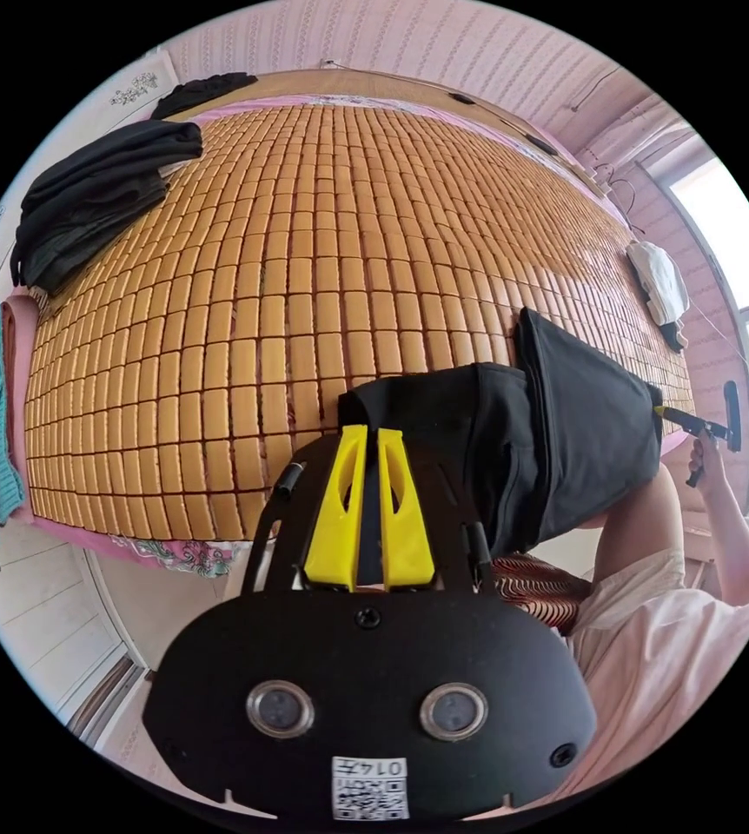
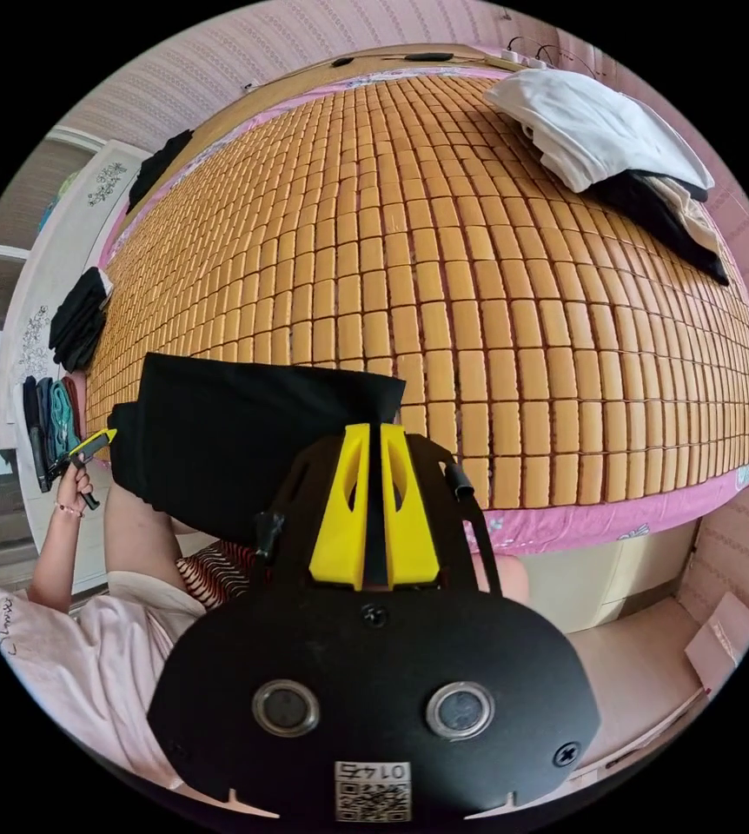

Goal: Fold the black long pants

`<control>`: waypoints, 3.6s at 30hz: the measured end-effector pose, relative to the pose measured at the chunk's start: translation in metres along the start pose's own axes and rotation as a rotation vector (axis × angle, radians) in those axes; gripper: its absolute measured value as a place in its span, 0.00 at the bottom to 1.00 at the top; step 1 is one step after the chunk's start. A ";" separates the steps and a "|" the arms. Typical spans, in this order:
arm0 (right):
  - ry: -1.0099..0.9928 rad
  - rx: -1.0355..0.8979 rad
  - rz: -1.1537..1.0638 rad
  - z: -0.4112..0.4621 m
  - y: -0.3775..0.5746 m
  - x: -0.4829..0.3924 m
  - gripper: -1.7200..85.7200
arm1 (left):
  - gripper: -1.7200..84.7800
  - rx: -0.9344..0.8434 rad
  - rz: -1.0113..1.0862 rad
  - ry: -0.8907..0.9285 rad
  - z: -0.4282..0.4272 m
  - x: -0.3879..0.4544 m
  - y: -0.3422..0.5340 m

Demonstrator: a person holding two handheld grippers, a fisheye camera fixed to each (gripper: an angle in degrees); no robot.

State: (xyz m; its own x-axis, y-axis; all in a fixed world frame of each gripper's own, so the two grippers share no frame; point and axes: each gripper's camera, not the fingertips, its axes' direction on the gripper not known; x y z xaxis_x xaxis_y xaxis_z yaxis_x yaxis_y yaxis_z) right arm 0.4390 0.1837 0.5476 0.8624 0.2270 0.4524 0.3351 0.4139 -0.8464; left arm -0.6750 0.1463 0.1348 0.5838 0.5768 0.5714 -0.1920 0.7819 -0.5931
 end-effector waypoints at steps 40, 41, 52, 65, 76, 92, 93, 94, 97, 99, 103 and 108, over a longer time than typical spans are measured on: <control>-0.040 -0.207 -1.024 0.013 -0.044 -0.387 0.04 | 0.10 0.085 0.111 0.346 0.018 0.062 0.034; -0.027 -0.222 -1.031 0.017 -0.044 -0.390 0.04 | 0.10 0.088 0.110 0.347 0.018 0.062 0.034; -0.053 -0.151 -0.895 -0.027 -0.120 -0.389 0.11 | 0.12 0.057 0.130 0.336 0.025 0.084 0.015; 0.148 -0.131 -0.919 0.009 -0.199 -0.424 0.06 | 0.01 0.047 0.195 0.183 0.023 0.126 0.024; -0.115 0.169 -1.042 -0.131 -0.156 -0.419 0.05 | 0.01 0.393 0.176 0.237 -0.084 0.139 0.090; 0.073 0.103 -0.732 -0.064 -0.129 -0.367 0.03 | 0.06 0.280 -0.010 0.083 -0.048 0.101 0.100; 0.090 0.064 -0.685 -0.060 -0.116 -0.343 0.02 | 0.05 0.257 0.074 0.130 -0.039 0.124 0.094; 0.097 0.025 -0.642 -0.052 -0.104 -0.324 0.02 | 0.05 0.227 0.155 0.174 -0.028 0.149 0.089; 0.072 -0.075 -0.618 -0.024 -0.087 -0.309 0.02 | 0.03 0.135 0.349 0.253 0.002 0.216 0.074; 0.092 -0.081 -0.660 -0.013 -0.089 -0.322 0.02 | 0.02 0.108 0.428 0.234 0.015 0.250 0.065; 0.179 -0.081 -0.751 0.017 -0.120 -0.361 0.02 | 0.01 0.059 0.473 0.162 0.039 0.295 0.043; 0.269 -0.155 -0.791 0.060 -0.144 -0.366 0.01 | 0.01 0.041 0.535 0.076 0.058 0.320 0.042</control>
State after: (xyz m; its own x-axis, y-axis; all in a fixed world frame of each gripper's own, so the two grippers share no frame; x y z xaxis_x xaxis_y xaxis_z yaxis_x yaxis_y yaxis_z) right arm 0.0524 0.0937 0.5208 0.4061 -0.3038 0.8619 0.9089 0.2321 -0.3464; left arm -0.5416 0.3778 0.3257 0.4518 0.8791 0.1521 -0.5076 0.3935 -0.7665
